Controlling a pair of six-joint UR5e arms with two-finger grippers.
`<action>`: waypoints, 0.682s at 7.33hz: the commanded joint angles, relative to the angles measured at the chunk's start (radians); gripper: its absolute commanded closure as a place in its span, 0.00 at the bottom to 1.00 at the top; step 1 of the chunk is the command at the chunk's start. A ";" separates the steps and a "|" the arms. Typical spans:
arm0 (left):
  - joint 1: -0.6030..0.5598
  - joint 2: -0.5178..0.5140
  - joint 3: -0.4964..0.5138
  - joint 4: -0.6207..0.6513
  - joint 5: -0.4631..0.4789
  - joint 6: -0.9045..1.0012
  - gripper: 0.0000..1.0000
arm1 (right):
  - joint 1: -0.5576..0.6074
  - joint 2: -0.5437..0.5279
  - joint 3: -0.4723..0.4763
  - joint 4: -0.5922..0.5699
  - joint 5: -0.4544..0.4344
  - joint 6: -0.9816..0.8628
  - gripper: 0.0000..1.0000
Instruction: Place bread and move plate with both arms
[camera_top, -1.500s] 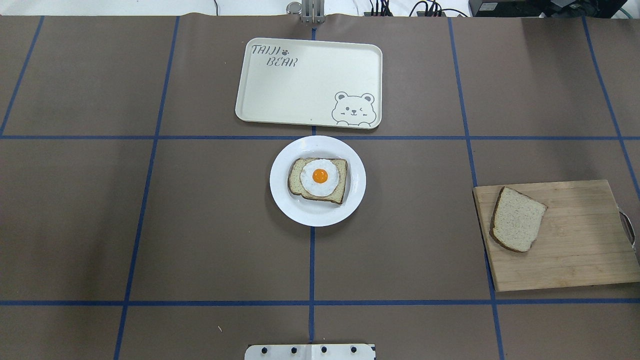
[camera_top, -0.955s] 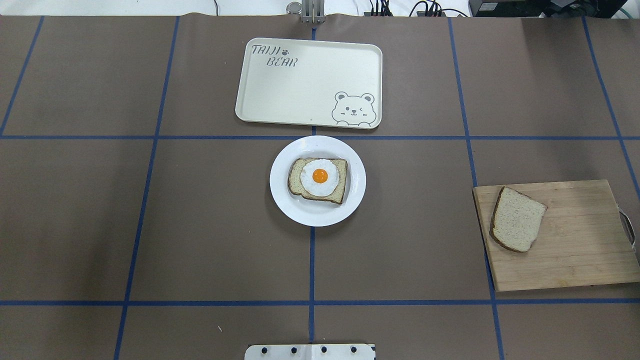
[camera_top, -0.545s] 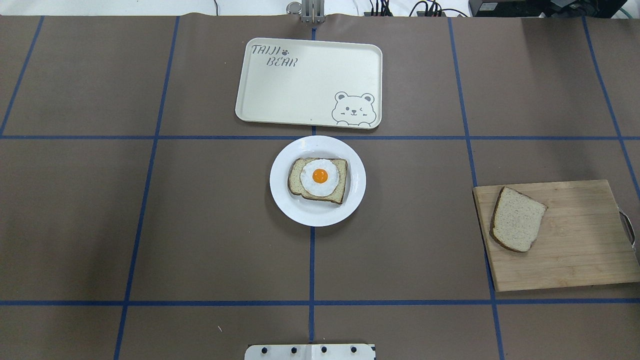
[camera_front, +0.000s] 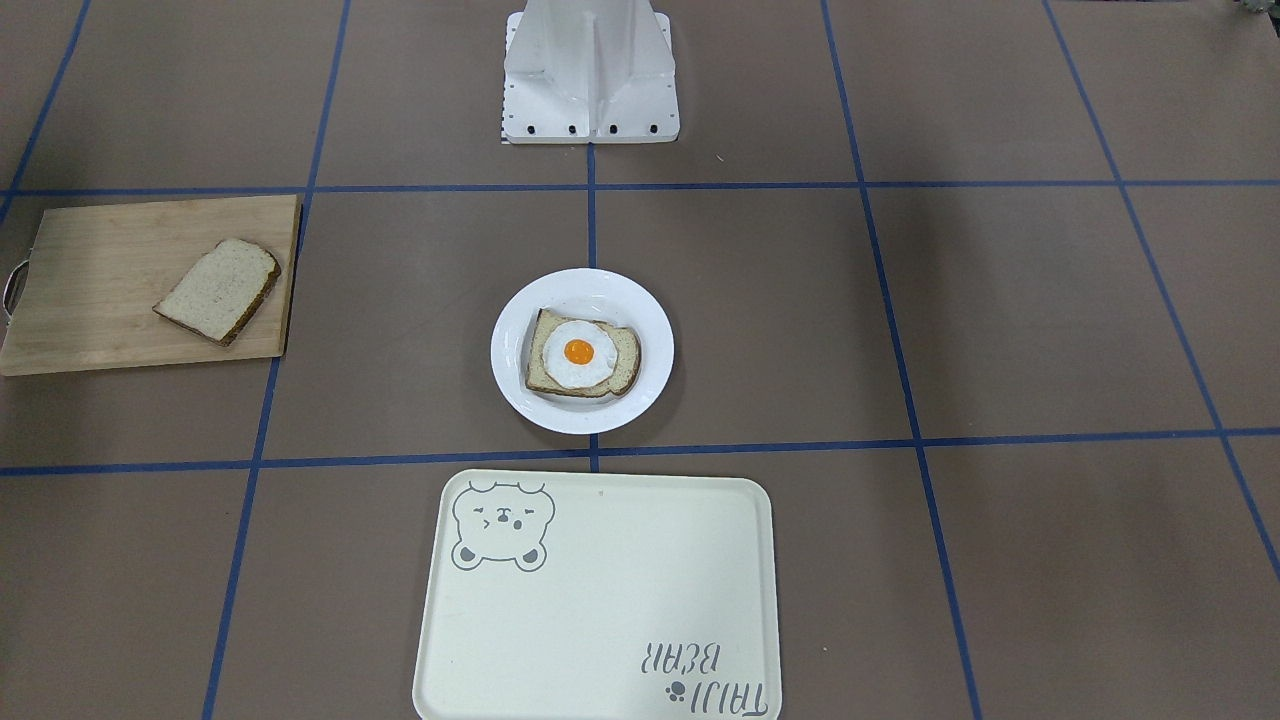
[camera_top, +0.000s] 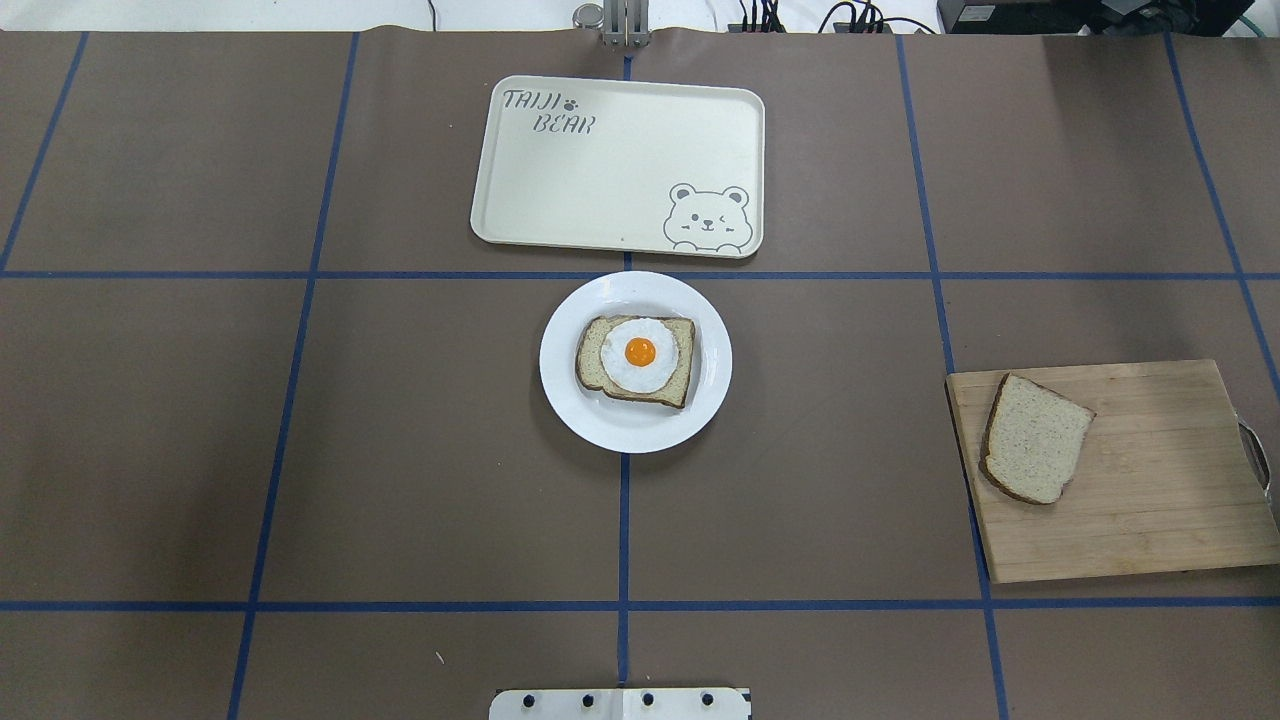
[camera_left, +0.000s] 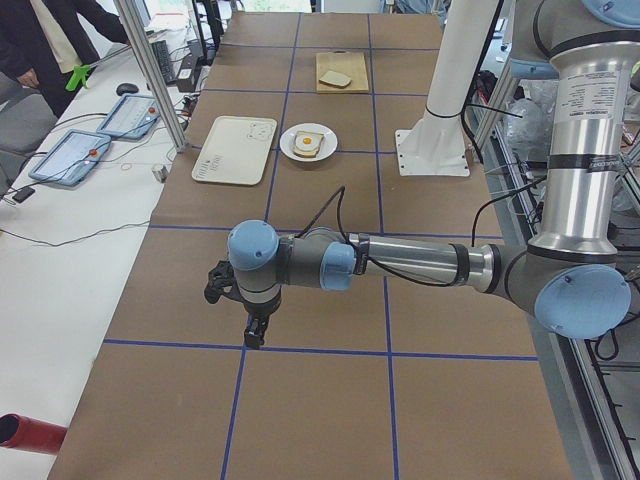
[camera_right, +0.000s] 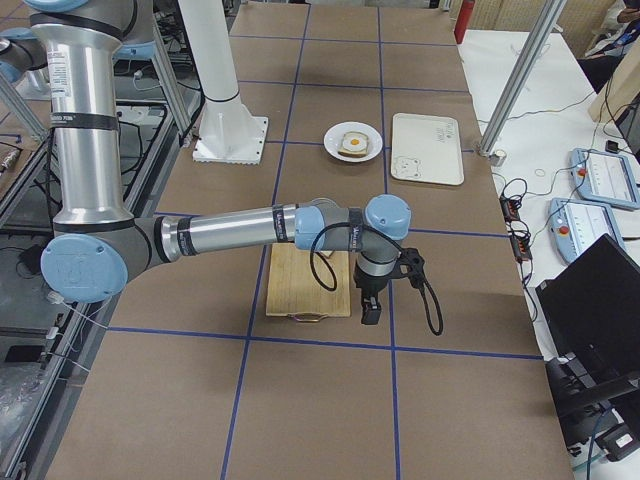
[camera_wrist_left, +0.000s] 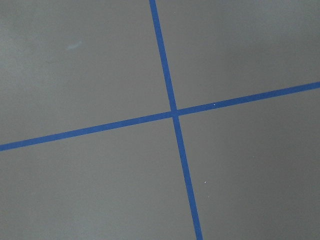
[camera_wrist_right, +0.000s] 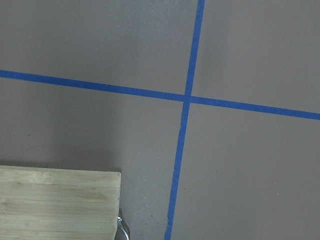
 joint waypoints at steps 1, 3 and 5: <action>-0.003 -0.054 -0.028 -0.004 -0.002 -0.001 0.00 | 0.002 0.037 0.050 0.039 -0.003 0.002 0.00; -0.003 -0.127 -0.014 -0.051 0.001 -0.001 0.00 | 0.012 0.049 0.053 0.086 -0.006 0.011 0.00; -0.005 -0.119 -0.009 -0.126 0.000 -0.001 0.01 | 0.028 0.031 0.061 0.188 -0.006 0.018 0.00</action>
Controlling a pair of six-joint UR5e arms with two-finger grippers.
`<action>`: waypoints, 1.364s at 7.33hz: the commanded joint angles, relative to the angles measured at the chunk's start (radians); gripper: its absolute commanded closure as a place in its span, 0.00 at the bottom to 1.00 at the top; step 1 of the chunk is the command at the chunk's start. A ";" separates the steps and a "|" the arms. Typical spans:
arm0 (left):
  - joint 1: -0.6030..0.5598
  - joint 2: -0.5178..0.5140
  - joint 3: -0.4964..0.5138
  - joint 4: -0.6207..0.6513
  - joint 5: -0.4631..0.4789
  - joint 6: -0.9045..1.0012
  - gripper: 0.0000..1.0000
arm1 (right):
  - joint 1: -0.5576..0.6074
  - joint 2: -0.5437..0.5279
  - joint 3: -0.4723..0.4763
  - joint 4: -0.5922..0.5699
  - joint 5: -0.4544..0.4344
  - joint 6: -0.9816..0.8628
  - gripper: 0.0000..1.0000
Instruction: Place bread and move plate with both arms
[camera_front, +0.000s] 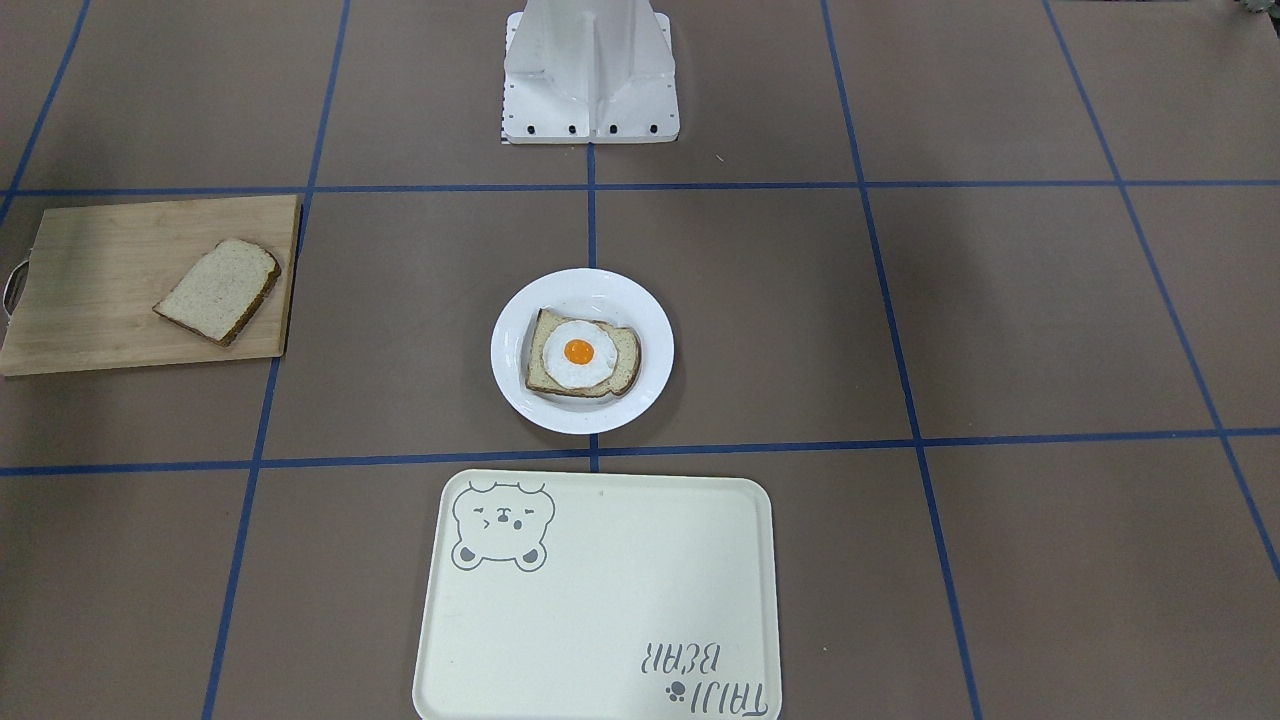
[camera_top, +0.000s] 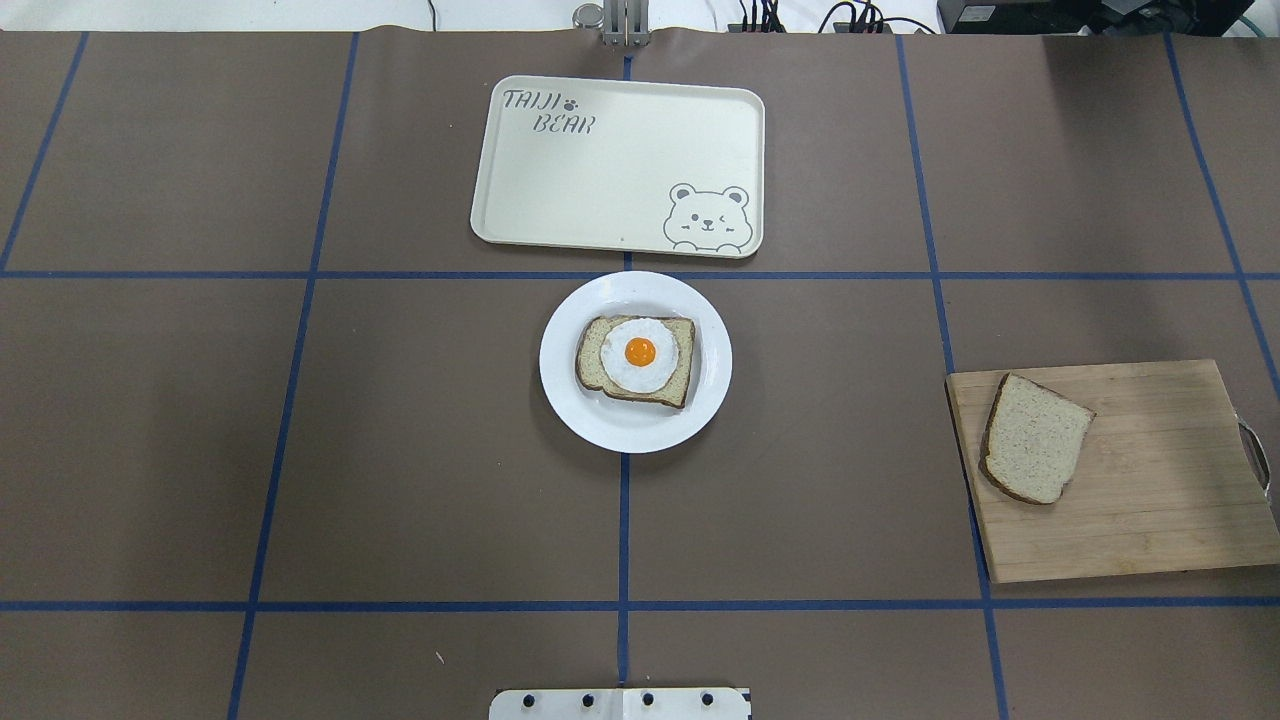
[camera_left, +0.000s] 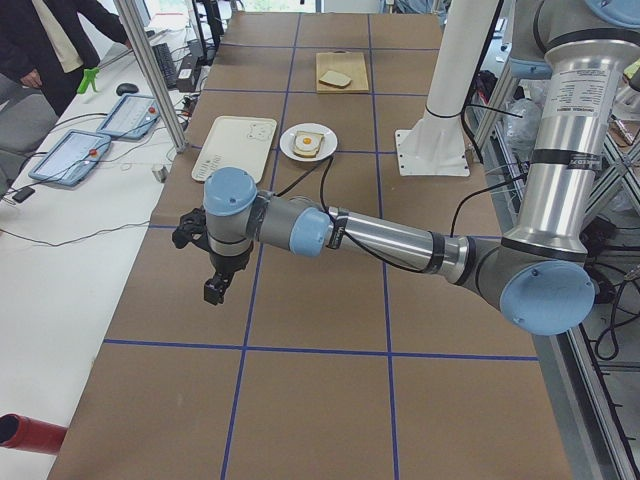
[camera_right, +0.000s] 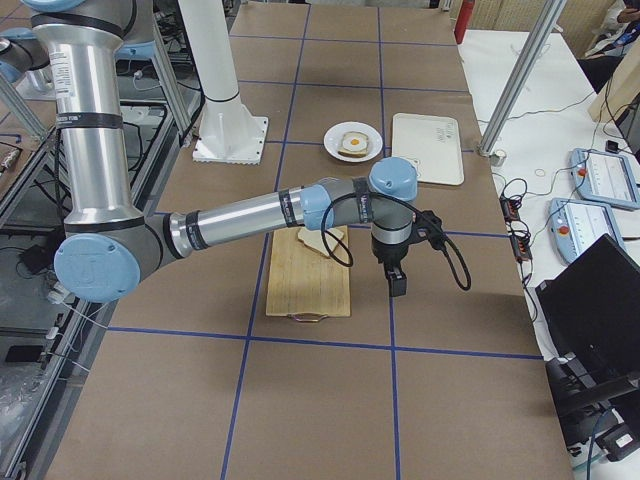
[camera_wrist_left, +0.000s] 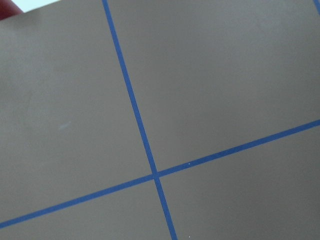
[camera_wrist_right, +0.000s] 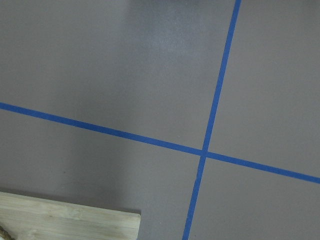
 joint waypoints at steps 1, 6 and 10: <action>0.001 0.001 -0.003 -0.041 -0.001 -0.001 0.00 | -0.002 -0.026 -0.012 0.136 0.010 0.076 0.00; 0.001 0.001 0.005 -0.041 -0.001 -0.001 0.00 | -0.325 -0.134 -0.012 0.688 -0.008 0.931 0.00; 0.001 0.001 0.003 -0.042 -0.001 -0.002 0.00 | -0.657 -0.265 -0.003 1.023 -0.313 1.347 0.07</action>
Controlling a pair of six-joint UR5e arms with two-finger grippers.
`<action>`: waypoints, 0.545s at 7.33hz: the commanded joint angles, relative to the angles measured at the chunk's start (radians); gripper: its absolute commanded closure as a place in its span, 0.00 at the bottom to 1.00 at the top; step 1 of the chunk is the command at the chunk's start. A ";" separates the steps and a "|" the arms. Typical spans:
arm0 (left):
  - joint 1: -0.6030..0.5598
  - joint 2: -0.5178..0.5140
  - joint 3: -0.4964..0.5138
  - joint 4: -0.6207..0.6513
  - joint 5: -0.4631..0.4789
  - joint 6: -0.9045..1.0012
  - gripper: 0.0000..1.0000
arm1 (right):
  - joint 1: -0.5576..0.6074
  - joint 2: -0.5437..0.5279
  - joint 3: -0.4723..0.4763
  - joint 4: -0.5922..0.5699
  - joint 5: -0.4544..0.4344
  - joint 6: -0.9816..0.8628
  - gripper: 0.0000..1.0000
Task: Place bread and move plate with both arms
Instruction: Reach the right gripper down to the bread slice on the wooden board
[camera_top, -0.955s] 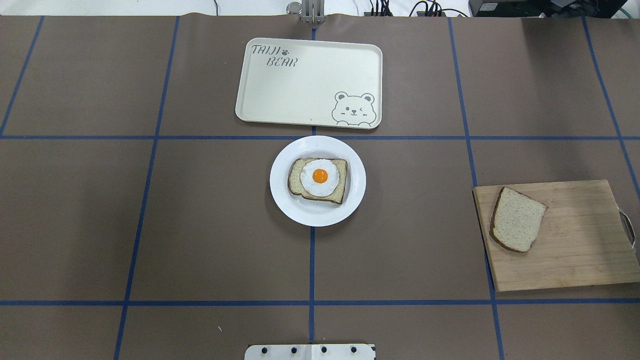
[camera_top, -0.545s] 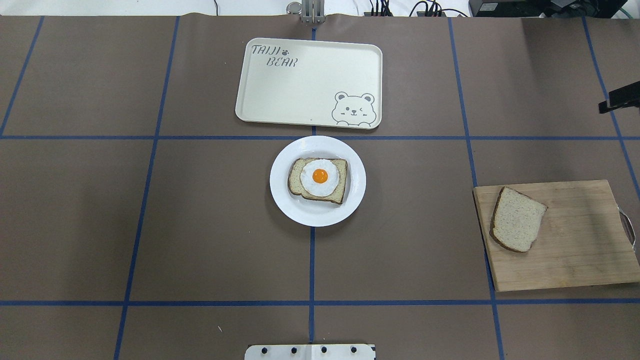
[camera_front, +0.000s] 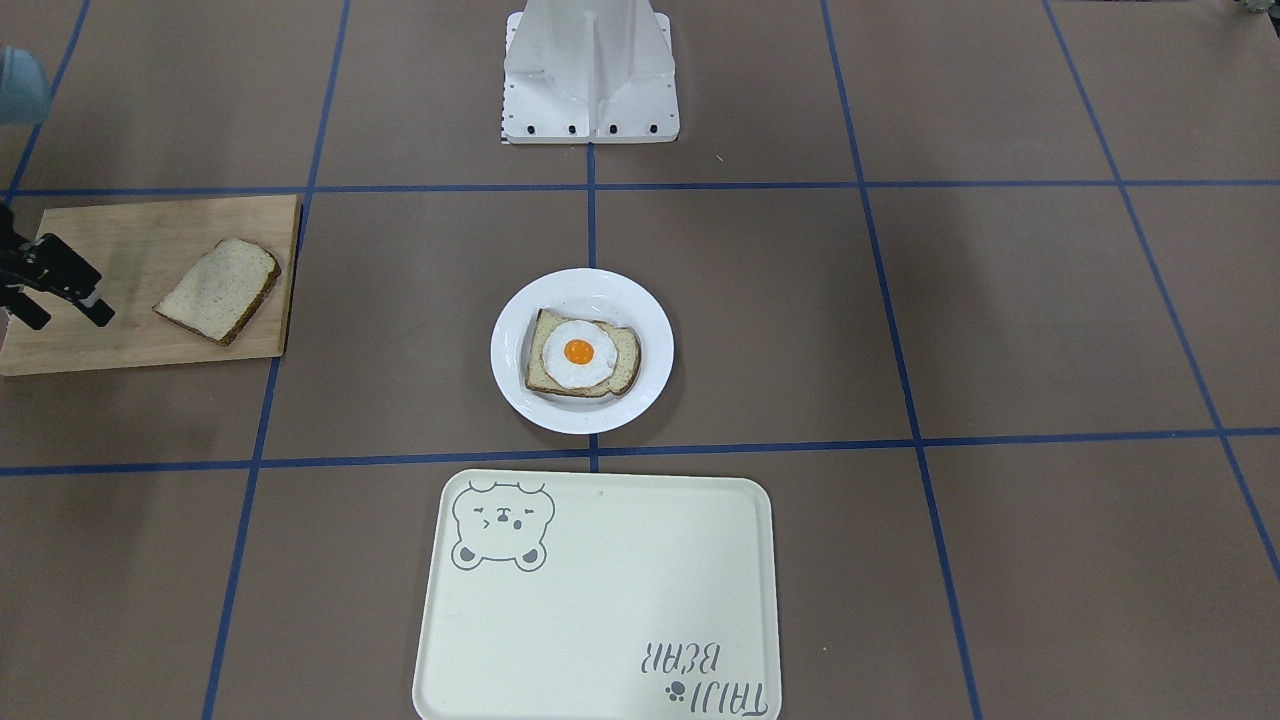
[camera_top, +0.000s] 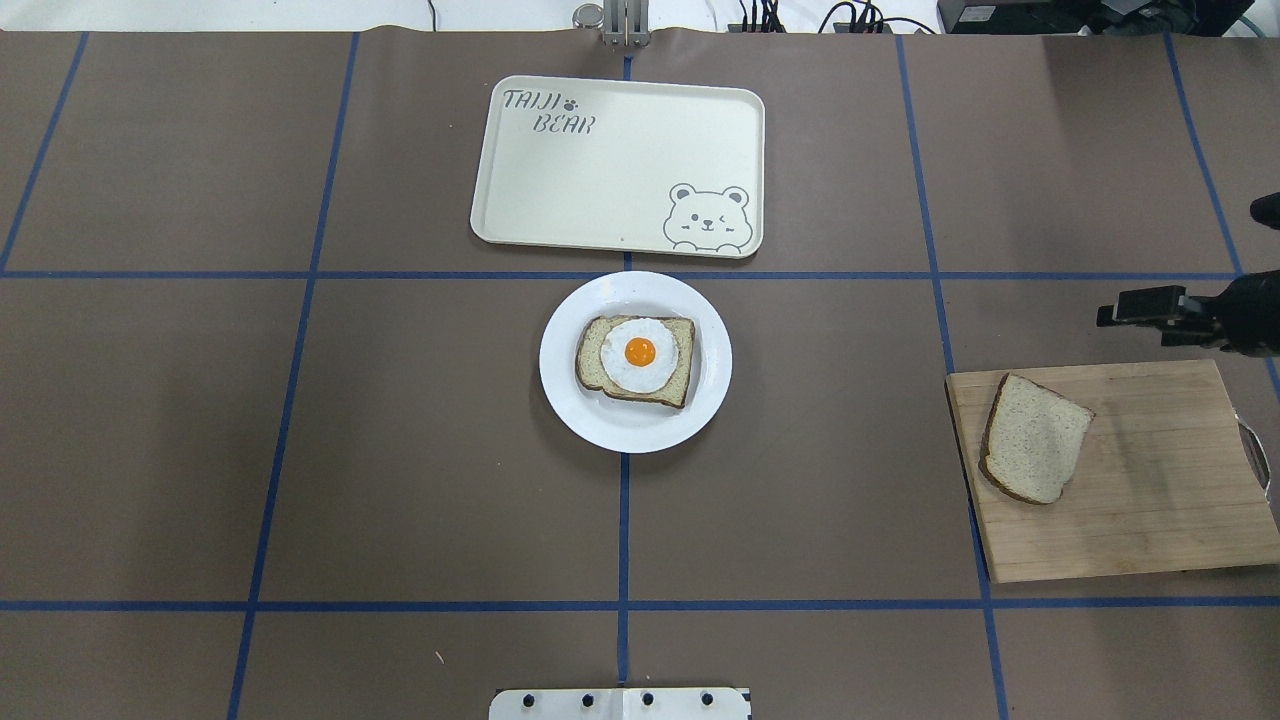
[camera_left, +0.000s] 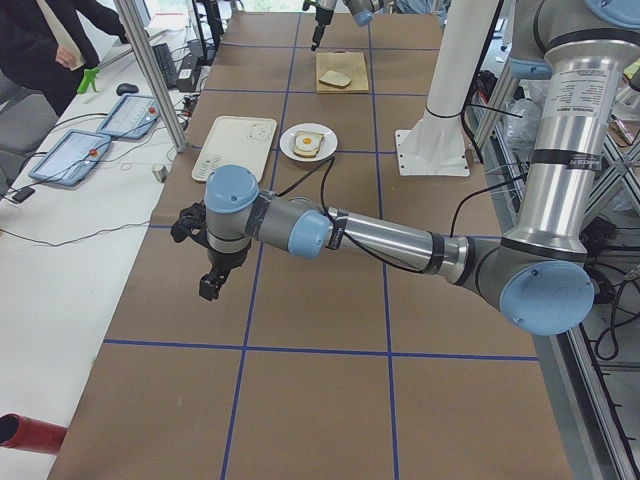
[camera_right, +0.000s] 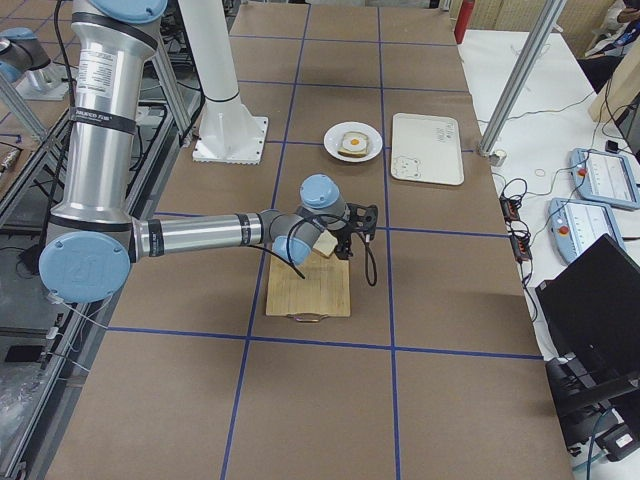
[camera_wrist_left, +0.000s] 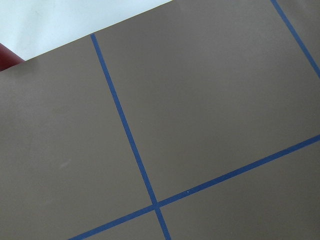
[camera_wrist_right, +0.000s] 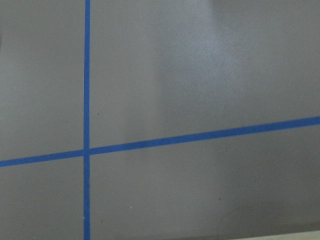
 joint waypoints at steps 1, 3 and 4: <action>0.000 0.000 0.003 -0.015 0.000 0.000 0.00 | -0.134 -0.020 0.012 0.046 -0.132 0.109 0.20; 0.000 0.000 0.004 -0.018 0.002 0.000 0.00 | -0.215 -0.058 0.012 0.046 -0.242 0.106 0.30; 0.000 0.000 0.004 -0.018 0.002 0.000 0.00 | -0.240 -0.060 0.012 0.043 -0.264 0.106 0.30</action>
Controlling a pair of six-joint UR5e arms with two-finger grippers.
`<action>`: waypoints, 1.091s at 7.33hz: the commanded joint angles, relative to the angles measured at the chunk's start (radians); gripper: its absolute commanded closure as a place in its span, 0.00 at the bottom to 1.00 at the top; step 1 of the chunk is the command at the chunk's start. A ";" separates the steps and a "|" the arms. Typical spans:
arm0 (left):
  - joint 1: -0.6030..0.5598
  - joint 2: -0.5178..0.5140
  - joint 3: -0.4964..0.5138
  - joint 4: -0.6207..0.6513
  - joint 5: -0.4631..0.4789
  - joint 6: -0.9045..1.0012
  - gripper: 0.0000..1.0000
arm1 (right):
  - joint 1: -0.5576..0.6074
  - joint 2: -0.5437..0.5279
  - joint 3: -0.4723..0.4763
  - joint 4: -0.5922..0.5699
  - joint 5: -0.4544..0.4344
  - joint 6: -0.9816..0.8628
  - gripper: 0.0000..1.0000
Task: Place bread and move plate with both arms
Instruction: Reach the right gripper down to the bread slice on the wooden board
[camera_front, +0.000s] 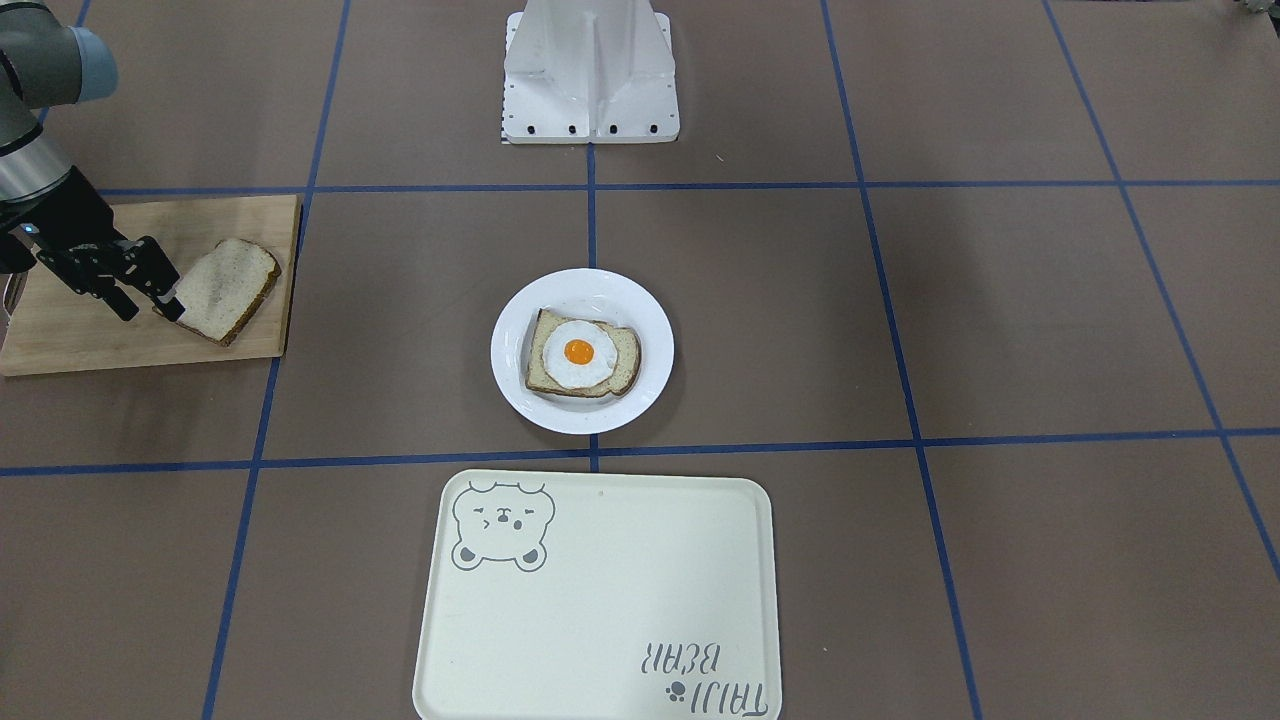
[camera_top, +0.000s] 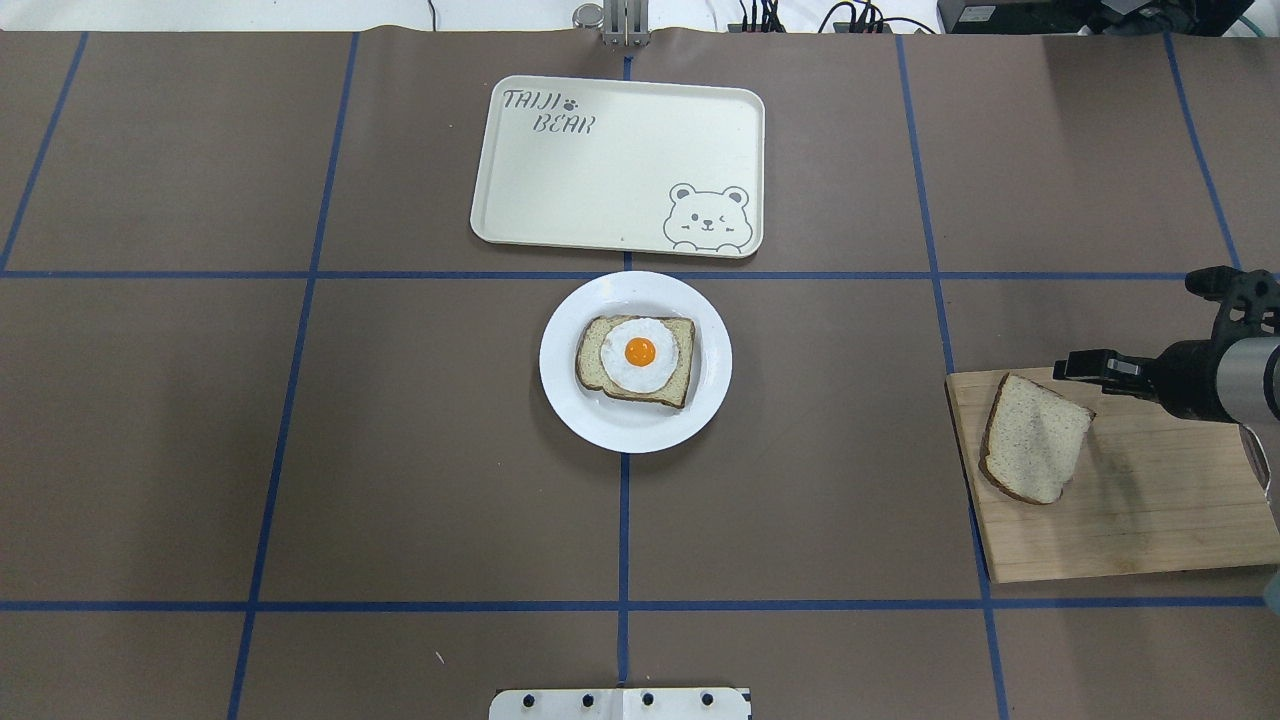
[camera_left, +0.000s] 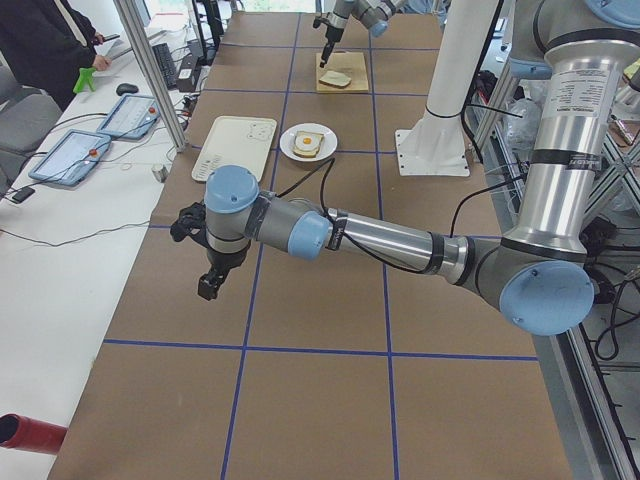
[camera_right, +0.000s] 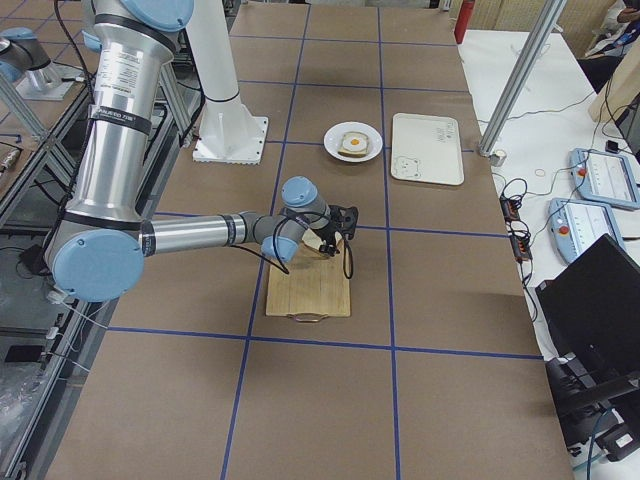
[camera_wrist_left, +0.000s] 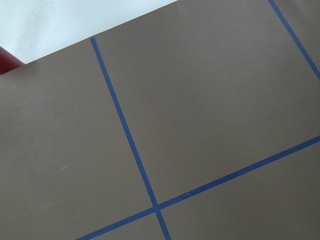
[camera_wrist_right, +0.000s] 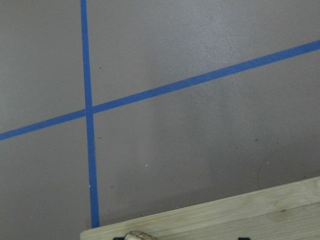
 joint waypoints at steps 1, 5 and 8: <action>0.000 0.000 0.000 -0.001 0.001 0.000 0.00 | -0.053 -0.028 0.001 -0.003 -0.055 -0.005 0.30; -0.002 0.000 0.000 -0.002 0.001 0.000 0.01 | -0.096 -0.056 0.002 -0.005 -0.115 -0.011 0.44; -0.002 0.000 0.002 -0.002 0.001 0.000 0.00 | -0.107 -0.055 0.002 -0.005 -0.118 -0.011 0.53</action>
